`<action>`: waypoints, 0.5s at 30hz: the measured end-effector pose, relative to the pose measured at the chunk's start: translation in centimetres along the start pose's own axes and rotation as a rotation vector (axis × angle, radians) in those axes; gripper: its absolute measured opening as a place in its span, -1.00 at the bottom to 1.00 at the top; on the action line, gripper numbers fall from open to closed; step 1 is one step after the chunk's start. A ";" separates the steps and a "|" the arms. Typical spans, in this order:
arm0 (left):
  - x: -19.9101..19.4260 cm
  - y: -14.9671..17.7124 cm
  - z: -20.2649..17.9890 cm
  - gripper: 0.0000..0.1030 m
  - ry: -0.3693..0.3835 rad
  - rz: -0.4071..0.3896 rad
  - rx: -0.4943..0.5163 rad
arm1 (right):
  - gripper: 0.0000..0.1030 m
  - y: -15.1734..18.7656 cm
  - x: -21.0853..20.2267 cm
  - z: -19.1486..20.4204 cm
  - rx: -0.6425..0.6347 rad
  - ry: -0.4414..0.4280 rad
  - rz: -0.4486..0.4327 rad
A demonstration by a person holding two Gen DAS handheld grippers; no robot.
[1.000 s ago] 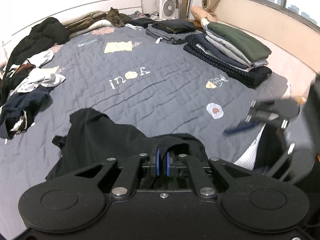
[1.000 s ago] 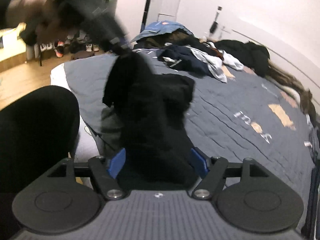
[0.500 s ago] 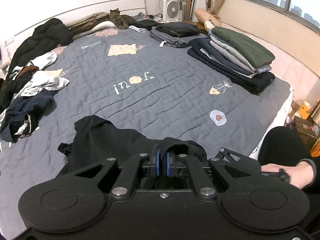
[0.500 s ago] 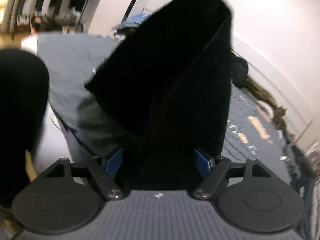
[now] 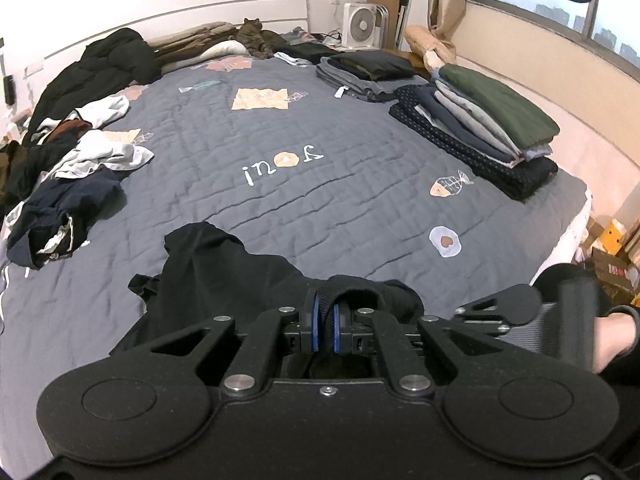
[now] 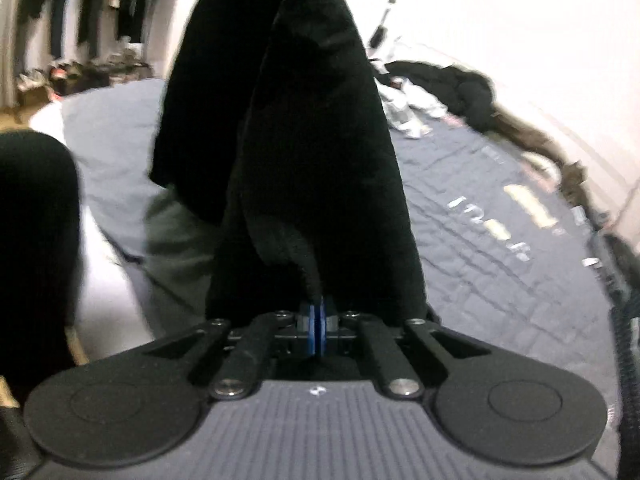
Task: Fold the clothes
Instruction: 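Lift the black garment with both tools and shake it out in the air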
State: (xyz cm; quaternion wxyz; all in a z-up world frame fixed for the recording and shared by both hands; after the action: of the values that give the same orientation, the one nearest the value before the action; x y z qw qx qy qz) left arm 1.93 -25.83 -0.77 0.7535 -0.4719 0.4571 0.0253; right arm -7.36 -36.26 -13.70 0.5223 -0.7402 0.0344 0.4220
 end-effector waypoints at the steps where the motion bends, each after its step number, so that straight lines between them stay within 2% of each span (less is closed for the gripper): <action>1: 0.0 0.0 0.0 -0.87 0.000 -0.001 0.000 | -0.94 -0.3 -0.9 0.0 0.010 -0.010 -0.033; 2: 0.0 0.0 0.0 -0.87 0.000 -0.002 0.000 | -0.94 -0.5 -1.6 0.1 0.016 -0.015 -0.060; 7: 0.0 -0.1 0.2 -0.87 -0.001 -0.007 0.000 | -0.96 -0.4 -2.6 -0.8 0.093 0.008 -0.091; 13: -1.2 -0.1 1.2 -0.87 -0.022 0.004 -0.008 | -0.96 -1.9 -5.3 -5.7 0.277 0.079 -0.193; 15: -2.4 1.1 0.8 -0.87 -0.015 0.028 0.024 | -0.96 -2.6 -7.3 -7.1 0.364 0.013 -0.239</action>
State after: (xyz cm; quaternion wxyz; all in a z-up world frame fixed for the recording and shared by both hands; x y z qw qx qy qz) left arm 0.57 -23.69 0.35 0.7619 -0.4563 0.4584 0.0338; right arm -6.58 -43.59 -6.22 0.6935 -0.6351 0.0253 0.3393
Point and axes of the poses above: each gripper's, at about its wrist camera, not at the fingertips, and x roughly the way its jaws point, z to its left, y to its underside, the point moved 6 cm from there along x, roughly the way its jaws point, and after that the axes turned 13 degrees about -y, right-handed, at the moved point
